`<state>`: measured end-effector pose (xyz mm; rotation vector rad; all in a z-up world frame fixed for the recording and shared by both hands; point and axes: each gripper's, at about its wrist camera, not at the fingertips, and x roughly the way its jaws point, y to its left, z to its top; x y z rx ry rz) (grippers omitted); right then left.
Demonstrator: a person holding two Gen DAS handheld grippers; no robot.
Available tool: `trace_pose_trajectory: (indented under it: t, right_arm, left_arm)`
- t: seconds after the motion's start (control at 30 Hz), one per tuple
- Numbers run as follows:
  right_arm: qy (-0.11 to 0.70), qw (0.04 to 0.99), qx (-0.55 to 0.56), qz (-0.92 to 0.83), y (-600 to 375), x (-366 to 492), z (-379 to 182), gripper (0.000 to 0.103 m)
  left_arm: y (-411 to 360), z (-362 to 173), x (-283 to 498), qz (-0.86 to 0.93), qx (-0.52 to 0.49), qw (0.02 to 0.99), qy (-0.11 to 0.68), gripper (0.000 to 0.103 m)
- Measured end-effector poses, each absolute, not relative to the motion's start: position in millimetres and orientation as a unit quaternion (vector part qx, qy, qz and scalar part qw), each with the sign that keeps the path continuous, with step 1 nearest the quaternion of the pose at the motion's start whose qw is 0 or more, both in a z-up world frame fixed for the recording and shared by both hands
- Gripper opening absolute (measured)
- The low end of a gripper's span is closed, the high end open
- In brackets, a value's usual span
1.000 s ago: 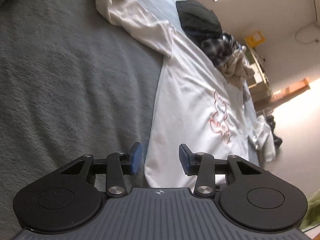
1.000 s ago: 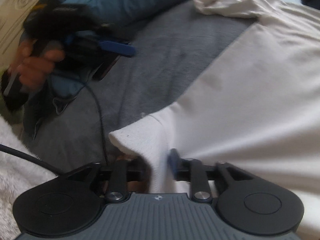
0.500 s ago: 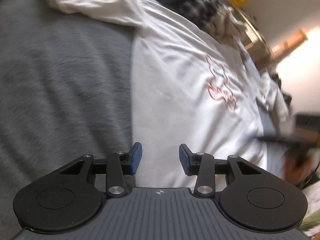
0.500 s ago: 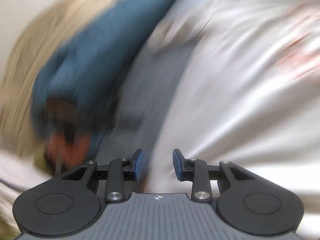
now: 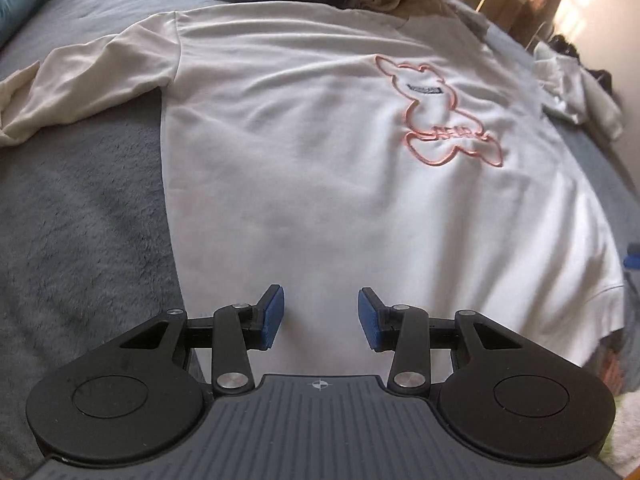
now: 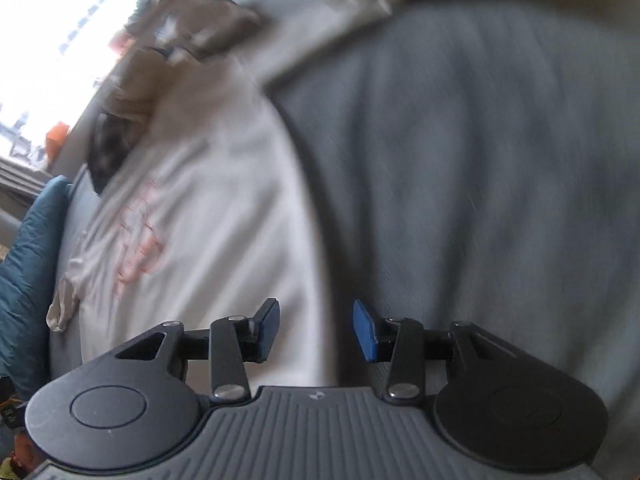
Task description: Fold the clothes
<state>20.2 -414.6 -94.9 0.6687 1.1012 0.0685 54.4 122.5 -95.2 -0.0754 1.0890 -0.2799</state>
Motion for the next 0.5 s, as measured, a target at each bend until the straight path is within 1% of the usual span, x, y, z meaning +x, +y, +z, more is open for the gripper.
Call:
trace_pose_trajectory:
  t: [0.2, 0.3, 0.37, 0.5]
  right_arm:
    - [0.496, 0.800, 0.329, 0.074, -410, 50, -112, 0.043]
    - [0.501, 0.788, 0.351, 0.074, -419, 67, -119, 0.043]
    - [0.509, 0.772, 0.373, 0.079, -428, 63, -129, 0.042]
    - [0.533, 0.740, 0.397, 0.103, -427, 27, -142, 0.040]
  left_arm:
    - [114, -102, 62, -0.111, -0.013, 0.846, 0.522, 0.040]
    - [109, -105, 63, -0.102, -0.001, 0.849, 0.518, 0.040]
    - [106, -104, 63, -0.097, 0.004, 0.851, 0.516, 0.041]
    - [104, -106, 64, -0.089, 0.000, 0.855, 0.511, 0.041]
